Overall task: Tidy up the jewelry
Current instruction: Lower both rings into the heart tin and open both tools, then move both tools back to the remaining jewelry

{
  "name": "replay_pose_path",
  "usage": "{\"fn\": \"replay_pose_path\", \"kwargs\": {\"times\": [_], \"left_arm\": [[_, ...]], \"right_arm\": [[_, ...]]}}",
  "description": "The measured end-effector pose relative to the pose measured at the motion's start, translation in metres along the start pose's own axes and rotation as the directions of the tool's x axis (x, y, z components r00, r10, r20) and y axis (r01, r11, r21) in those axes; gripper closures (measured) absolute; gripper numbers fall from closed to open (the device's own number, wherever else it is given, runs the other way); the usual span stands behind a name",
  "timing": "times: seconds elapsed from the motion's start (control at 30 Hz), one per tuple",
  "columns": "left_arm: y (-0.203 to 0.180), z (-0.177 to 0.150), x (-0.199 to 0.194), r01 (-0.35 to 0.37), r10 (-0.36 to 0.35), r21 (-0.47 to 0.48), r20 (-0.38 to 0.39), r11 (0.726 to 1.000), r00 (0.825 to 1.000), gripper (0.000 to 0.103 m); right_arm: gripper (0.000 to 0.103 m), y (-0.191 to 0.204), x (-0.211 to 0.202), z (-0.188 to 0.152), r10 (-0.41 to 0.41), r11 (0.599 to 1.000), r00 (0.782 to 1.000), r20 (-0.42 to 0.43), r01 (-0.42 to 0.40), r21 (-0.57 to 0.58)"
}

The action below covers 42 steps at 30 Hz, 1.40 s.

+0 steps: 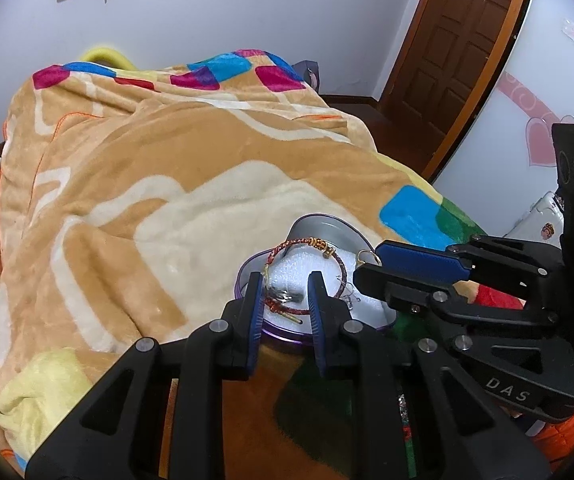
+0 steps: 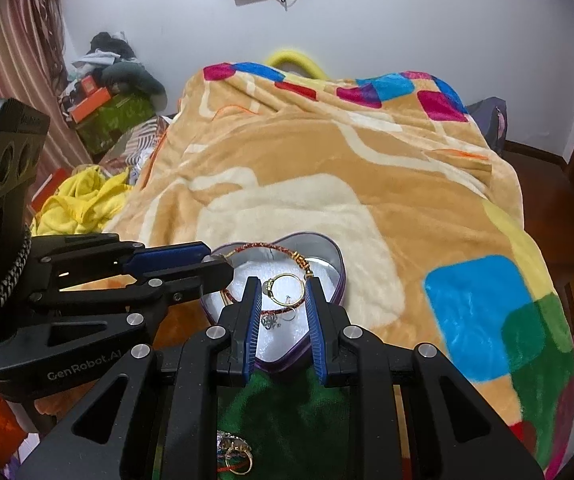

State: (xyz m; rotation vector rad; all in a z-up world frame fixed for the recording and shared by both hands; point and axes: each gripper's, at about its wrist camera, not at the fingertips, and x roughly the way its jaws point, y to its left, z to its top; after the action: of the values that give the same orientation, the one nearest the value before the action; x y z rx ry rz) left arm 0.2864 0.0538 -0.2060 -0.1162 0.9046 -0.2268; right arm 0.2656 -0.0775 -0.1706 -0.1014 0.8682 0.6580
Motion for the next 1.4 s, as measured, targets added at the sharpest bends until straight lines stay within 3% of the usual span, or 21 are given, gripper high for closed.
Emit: {"fn": "replay_pose_path", "kwargs": {"times": [0.2,0.3,0.8,1.17,1.4], "left_arm": [[-0.003,0.000,-0.009,0.001,-0.001,0.004,0.011,1.000,1.000,0.082],[-0.004,0.001,-0.019,-0.005,0.005,0.006,0.023,1.000,1.000,0.082],[-0.015,-0.013,-0.063,-0.036,0.035,0.011,0.052,0.999,0.998,0.082],[-0.035,-0.043,-0.068,-0.023,0.024,0.032,-0.003,0.999,1.000,0.082],[-0.050,-0.070,-0.054,-0.008,0.012,0.050,-0.081,0.999,0.997,0.082]], "right_arm": [[0.083,0.001,-0.001,0.000,-0.008,1.000,1.000,-0.013,0.007,-0.008],[0.078,0.004,-0.004,0.001,-0.019,1.000,1.000,-0.016,0.019,-0.016],[0.074,0.005,-0.051,-0.010,-0.055,0.998,0.998,0.043,0.055,-0.002],[0.074,0.005,-0.073,-0.032,-0.073,0.997,0.996,0.044,0.072,0.018],[0.074,0.005,-0.082,-0.049,-0.081,0.996,0.996,0.036,0.080,0.037]]}}
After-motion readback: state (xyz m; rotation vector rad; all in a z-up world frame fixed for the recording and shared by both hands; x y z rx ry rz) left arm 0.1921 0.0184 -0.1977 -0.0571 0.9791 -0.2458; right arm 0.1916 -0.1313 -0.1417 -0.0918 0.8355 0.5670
